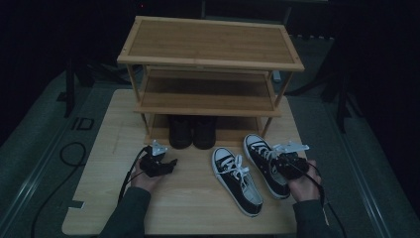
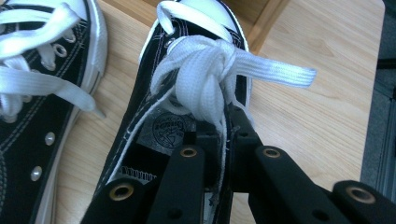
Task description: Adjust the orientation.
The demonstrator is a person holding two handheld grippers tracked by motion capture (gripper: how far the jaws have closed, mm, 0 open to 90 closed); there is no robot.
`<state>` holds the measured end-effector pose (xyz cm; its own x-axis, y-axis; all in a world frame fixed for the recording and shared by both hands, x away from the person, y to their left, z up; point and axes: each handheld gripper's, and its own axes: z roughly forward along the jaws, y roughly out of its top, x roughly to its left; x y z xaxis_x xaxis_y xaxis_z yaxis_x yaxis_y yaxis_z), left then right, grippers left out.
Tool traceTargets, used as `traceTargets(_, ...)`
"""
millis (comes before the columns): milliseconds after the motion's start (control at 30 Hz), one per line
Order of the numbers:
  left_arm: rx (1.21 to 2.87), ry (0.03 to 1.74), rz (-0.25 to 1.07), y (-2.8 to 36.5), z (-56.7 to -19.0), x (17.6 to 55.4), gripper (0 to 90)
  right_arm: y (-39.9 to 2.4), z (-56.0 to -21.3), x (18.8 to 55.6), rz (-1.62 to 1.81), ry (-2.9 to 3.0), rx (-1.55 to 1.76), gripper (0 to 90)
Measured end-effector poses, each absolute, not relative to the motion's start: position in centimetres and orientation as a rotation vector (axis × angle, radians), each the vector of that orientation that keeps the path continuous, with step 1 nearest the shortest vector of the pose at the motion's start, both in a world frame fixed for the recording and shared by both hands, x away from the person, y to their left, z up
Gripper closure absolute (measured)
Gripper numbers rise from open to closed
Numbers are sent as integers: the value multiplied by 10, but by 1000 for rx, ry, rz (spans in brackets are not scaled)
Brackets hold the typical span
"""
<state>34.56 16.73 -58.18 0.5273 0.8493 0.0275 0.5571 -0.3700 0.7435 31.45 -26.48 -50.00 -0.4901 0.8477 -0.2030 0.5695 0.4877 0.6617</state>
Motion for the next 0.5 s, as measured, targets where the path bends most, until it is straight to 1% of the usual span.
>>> traceTargets(200, 2074, 1137, 541, 167, -582, 346, 408, -258, -503, 312, 734, 2233, 1118, 862)
traceTargets(500, 2073, 1138, 541, 167, -582, 346, 408, -246, -516, 309, 744, 2276, 1025, 863)
